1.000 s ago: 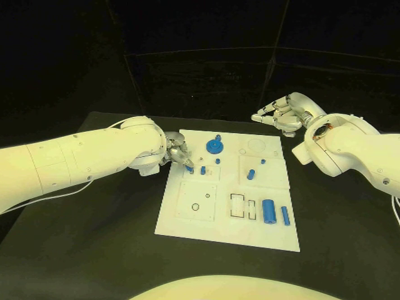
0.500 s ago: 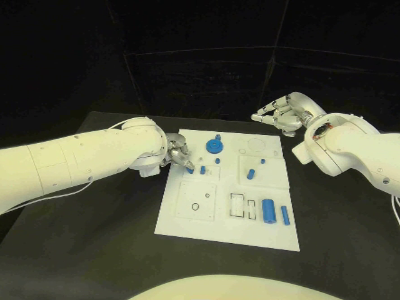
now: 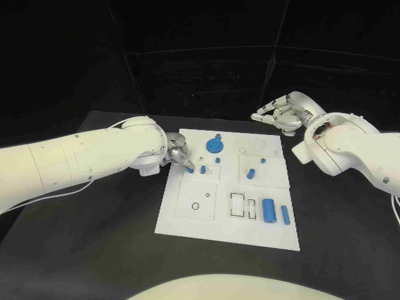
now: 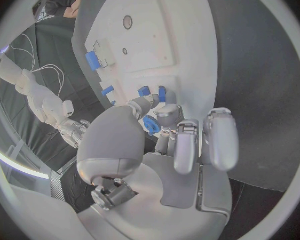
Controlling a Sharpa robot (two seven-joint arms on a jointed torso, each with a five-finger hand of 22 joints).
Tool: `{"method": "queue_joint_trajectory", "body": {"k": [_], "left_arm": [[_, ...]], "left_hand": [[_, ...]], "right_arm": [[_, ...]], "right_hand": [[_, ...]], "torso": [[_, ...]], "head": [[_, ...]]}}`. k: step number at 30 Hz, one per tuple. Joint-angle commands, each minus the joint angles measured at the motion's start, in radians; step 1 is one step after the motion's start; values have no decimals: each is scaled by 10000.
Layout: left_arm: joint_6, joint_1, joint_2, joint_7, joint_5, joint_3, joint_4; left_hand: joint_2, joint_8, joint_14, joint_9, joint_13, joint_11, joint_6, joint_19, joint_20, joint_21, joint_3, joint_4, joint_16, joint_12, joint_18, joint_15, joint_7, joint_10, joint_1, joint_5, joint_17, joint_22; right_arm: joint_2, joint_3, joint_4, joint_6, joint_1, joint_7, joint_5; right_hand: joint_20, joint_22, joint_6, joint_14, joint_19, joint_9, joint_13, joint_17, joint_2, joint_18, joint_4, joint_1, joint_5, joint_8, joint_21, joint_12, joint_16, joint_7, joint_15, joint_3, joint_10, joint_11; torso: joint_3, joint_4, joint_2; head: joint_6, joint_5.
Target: Assemble the parts on the task board
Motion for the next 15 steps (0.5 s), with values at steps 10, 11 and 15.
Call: {"method": "queue_joint_trajectory", "body": {"k": [10,11,15], "left_arm": [[312,-17,88,-110,-84,-21,38],[306,-17,91,-120,-84,-21,37],[257,-16,121,-227,-85,-22,20]], "left_hand": [[-130,84,1022,6,-64,-16,124,230,-84,89,1300,-1328,31,-2,-47,-75,-18,92,45,242,2634,91],[-139,86,1022,5,-82,-17,129,232,-84,95,1289,-1324,31,-15,-49,-75,-21,92,35,249,2634,100],[-200,103,1022,-1,-193,-46,187,252,-90,133,1135,-1264,31,-87,-60,-89,-64,131,-52,279,2634,159]], "right_arm": [[28,7,2,45,20,84,7],[28,7,2,45,20,84,7],[32,7,-2,45,20,84,7]], "right_hand": [[5,-12,-70,261,-47,14,12,5,90,83,-17,-15,56,35,-33,38,-53,-19,1,-31,-26,-11],[5,-12,-70,261,-47,14,12,5,90,83,-17,-15,56,35,-33,38,-53,-19,1,-31,-26,-11],[5,-12,-70,261,-47,14,12,5,90,83,-17,-15,56,35,-33,38,-53,-19,1,-31,-26,-11]], "torso": [[1,-2,-3],[1,-2,-3],[4,-7,4]], "head": [[-44,-3],[-44,-3],[-54,-11]]}}
